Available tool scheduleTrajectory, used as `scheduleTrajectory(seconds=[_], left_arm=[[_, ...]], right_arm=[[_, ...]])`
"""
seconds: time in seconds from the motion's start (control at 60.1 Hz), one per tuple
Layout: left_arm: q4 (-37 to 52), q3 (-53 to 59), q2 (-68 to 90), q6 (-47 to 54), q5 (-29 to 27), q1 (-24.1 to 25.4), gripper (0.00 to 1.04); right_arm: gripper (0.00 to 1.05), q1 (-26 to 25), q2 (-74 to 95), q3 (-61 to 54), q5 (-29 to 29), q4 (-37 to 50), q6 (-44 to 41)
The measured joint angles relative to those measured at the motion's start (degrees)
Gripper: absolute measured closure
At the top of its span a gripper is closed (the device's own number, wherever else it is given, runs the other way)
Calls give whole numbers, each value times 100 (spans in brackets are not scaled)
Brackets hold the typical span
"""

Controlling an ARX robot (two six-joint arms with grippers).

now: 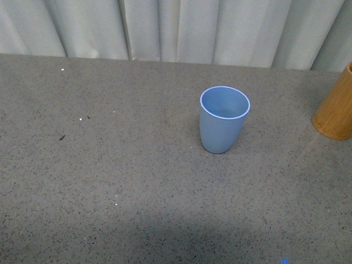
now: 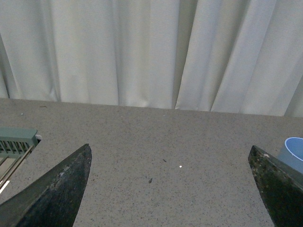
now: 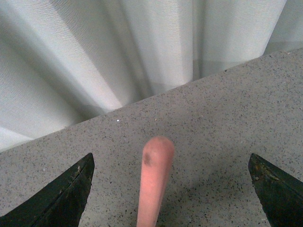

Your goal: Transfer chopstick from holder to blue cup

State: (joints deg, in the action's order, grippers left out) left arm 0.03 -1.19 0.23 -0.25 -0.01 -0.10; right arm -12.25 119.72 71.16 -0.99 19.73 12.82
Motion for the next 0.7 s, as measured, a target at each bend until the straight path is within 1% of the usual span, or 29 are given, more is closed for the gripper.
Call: scheduleTrajectory(seconds=[0.2, 0.233, 0.333, 0.349, 0.399, 0.433, 0.699], left_arm=[[0, 0, 0, 0, 0, 0, 7], [0, 0, 0, 0, 0, 0, 7], [0, 0, 0, 0, 0, 0, 7], [0, 0, 0, 0, 0, 0, 7], [0, 0, 0, 0, 0, 0, 7], [0, 0, 0, 0, 0, 0, 7], [0, 0, 0, 0, 0, 0, 7]], right_arm=[[9, 74, 188, 131, 103, 68, 2], [11, 90, 216, 144, 116, 79, 7], [27, 129, 275, 184, 120, 153, 15], [32, 142, 284, 188, 114, 168, 31], [43, 168, 289, 188, 90, 192, 55], [52, 184, 289, 188, 68, 223, 76], [95, 188, 291, 131, -37, 385, 94]])
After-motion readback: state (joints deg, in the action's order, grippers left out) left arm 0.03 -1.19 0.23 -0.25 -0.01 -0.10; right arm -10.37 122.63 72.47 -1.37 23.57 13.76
